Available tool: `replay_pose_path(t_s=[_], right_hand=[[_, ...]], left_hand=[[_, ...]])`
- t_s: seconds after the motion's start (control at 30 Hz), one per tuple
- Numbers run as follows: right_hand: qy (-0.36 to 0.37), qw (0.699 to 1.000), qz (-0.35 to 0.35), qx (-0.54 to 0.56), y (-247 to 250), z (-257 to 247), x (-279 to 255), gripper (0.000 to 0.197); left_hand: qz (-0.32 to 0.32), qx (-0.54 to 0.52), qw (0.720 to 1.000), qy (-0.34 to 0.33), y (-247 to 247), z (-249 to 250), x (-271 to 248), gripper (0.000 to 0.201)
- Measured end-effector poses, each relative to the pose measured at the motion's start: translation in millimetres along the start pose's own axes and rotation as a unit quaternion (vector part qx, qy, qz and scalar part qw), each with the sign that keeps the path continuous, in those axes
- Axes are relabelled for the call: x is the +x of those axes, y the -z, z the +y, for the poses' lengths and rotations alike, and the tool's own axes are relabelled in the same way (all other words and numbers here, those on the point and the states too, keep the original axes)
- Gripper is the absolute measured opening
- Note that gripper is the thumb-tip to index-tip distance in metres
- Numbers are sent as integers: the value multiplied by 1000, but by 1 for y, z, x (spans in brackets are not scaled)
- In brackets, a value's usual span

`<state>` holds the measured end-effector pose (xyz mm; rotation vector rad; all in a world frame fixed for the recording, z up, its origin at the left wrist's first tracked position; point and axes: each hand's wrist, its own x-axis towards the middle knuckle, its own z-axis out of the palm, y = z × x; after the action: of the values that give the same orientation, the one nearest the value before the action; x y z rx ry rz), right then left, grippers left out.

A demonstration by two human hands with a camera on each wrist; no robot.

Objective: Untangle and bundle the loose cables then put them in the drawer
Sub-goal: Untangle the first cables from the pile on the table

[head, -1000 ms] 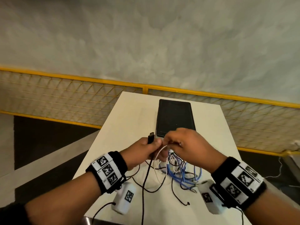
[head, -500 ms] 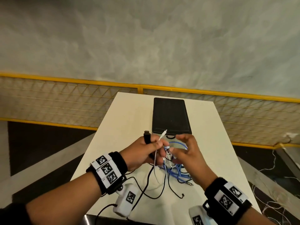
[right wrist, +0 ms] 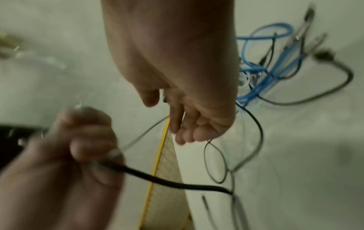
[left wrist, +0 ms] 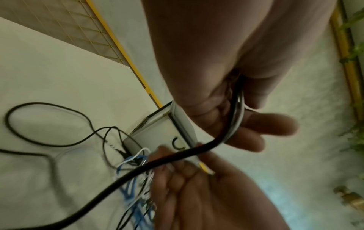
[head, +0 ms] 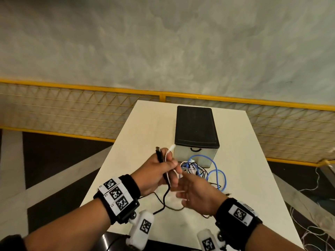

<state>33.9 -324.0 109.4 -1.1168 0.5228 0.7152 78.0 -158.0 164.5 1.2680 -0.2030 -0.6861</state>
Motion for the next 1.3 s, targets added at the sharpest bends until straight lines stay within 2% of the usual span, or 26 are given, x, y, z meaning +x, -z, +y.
replay_pose_path(t_s=[0.07,0.13,0.3,0.43,0.5,0.53,0.6,0.7,0.8,0.93,1.03,1.13,1.2,1.3], right_hand=[[28,987,-2,160,-2,-7,6,42],[59,966,-1,253,3,-13,8,46],[91,941,17,325,10,-13,13,53],[115,921,67,365,30,-8,23,41],[132,913,84,377,40,-10,24,31],[138,912,90,377,43,-11,24,28],[140,916,100,363,46,-13,24,25],[131,935,101,313,41,-13,22,26],[124,953,90,262,30,-12,15,23],[140,960,54,235,15,-12,7,28],[140,964,38,221,10,-14,4,28],[127,962,59,236,20,-13,12,25],[119,946,80,292,36,-19,18,24],[126,925,91,347,62,-34,21,25]], left_hand=[[-13,36,999,32,-2,-15,-6,28],[-23,71,994,82,-3,-33,-12,26],[-63,107,976,182,14,-57,-35,35],[-89,165,945,268,44,-58,-53,29],[-110,244,922,278,61,-58,-62,41],[-101,268,918,274,65,-58,-63,46],[-15,244,940,239,66,-56,-58,46],[125,137,975,120,43,-45,-28,42],[157,144,976,45,6,-34,11,33],[114,251,961,18,-25,-40,40,15],[83,276,957,-7,-33,-47,42,17],[21,307,951,13,-36,-46,35,22],[-77,363,927,53,-29,-47,24,22],[-207,455,860,103,0,-50,-2,22]])
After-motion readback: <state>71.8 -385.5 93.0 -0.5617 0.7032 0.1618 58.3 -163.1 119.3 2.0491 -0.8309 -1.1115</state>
